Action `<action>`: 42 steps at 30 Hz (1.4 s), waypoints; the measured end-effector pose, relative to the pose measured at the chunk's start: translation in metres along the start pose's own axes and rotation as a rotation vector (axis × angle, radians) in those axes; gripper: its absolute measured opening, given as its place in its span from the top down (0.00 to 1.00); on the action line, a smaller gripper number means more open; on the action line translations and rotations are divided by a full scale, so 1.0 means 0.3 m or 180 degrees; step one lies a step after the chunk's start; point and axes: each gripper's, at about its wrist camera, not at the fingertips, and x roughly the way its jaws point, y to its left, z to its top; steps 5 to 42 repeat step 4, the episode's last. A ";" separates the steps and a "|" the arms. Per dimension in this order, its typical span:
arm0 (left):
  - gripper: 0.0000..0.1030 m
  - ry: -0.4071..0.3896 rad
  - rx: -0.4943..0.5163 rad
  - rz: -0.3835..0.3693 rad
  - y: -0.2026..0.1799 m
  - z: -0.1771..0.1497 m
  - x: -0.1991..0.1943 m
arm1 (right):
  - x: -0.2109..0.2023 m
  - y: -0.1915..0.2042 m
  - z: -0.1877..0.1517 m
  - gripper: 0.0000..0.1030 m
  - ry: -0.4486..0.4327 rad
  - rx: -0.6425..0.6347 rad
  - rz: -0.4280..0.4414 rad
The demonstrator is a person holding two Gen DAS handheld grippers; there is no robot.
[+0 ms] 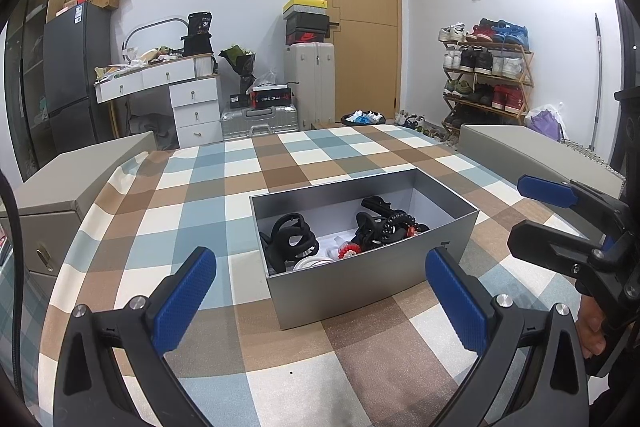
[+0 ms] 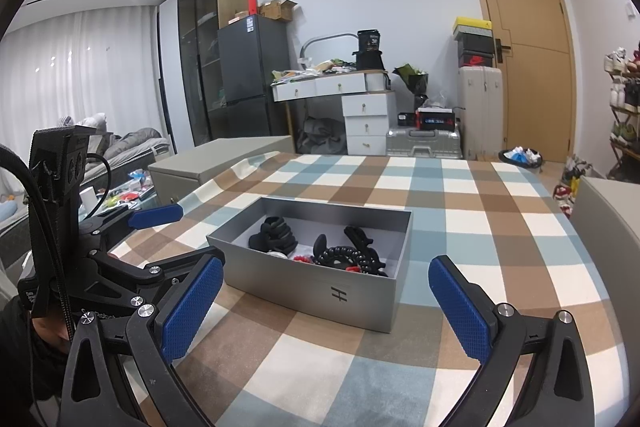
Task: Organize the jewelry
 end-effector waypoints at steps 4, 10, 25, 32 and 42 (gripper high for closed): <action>0.01 -0.0019 0.0006 -0.0010 -0.017 0.003 -0.001 | -0.001 0.000 0.000 0.00 0.0000 -0.0003 -0.0001; 0.01 -0.0019 0.0006 -0.0010 -0.017 0.003 -0.001 | -0.001 0.000 0.000 0.00 0.0000 -0.0003 -0.0001; 0.01 -0.0019 0.0006 -0.0010 -0.017 0.003 -0.001 | -0.001 0.000 0.000 0.00 0.0000 -0.0003 -0.0001; 0.01 -0.0019 0.0006 -0.0010 -0.017 0.003 -0.001 | -0.001 0.000 0.000 0.00 0.0000 -0.0003 -0.0001; 0.01 -0.0019 0.0006 -0.0010 -0.017 0.003 -0.001 | -0.001 0.000 0.000 0.00 0.0000 -0.0003 -0.0001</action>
